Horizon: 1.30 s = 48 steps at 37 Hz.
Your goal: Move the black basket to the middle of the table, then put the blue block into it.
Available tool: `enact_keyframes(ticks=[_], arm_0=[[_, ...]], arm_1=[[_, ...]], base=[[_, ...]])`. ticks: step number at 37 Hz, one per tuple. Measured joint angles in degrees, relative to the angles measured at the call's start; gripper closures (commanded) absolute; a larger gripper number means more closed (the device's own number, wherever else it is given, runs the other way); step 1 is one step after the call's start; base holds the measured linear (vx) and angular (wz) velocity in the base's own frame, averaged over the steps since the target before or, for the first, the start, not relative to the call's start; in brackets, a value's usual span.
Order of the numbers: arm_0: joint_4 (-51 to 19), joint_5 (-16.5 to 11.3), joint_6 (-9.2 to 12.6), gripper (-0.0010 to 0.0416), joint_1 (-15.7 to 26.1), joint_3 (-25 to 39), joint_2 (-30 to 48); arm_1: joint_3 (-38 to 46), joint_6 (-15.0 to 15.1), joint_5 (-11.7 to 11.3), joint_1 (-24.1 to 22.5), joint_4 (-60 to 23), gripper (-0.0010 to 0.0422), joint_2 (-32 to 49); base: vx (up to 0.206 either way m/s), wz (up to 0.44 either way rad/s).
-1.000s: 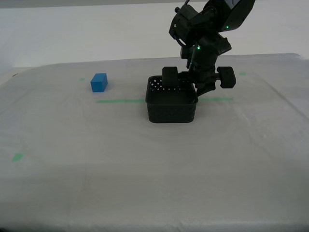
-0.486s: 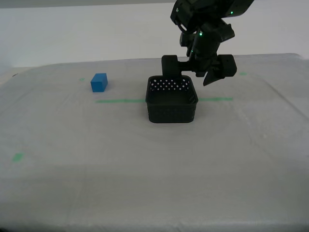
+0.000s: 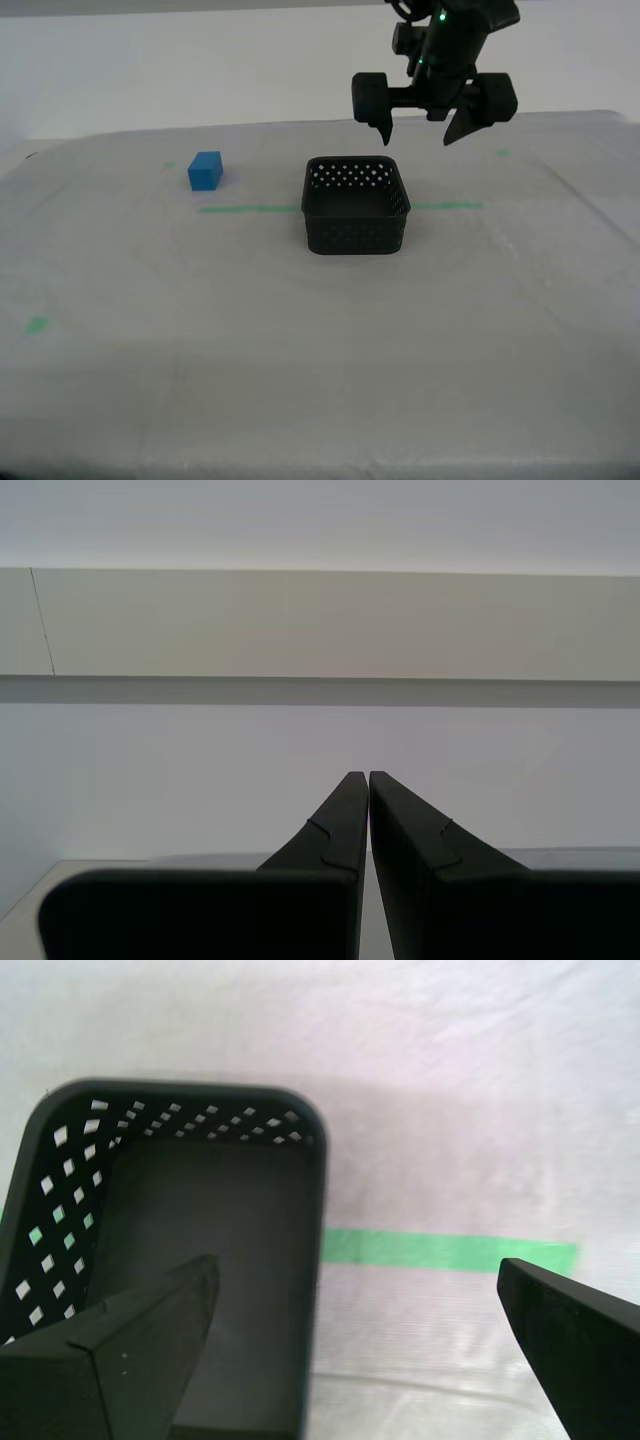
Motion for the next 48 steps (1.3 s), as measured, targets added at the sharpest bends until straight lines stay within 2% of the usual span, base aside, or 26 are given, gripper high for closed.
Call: enact_keyframes(ticks=[5, 12, 23, 30, 48], arm_0=[[-2.7, 1.3, -1.1, 0.0006, -1.4, -0.1, -3.1], [-3.4, 1.4, -5.6, 0.0006, -4.7, -0.2, -6.7], [-5.6, 1.0, -10.3, 0.0006, -11.2, -0.2, -9.4], [-6.8, -0.5, -12.0, 0.0006, -15.2, -0.2, -9.5], [-6.7, -0.9, -15.5, 0.0006, -21.6, -0.6, -9.6]], arm_1=[[0.0, 0.0, 0.0, 0.0, 0.0, 0.0412, 0.0], [0.0, 0.0, 0.0, 0.0, 0.0, 0.0412, 0.0], [0.0, 0.0, 0.0, 0.0, 0.0, 0.0412, 0.0], [0.0, 0.0, 0.0, 0.0, 0.0, 0.0412, 0.0], [0.0, 0.0, 0.0, 0.0, 0.0, 0.0412, 0.0]], base=[[0.000, 0.000], [0.000, 0.000], [0.000, 0.000], [0.000, 0.000], [0.000, 0.000]])
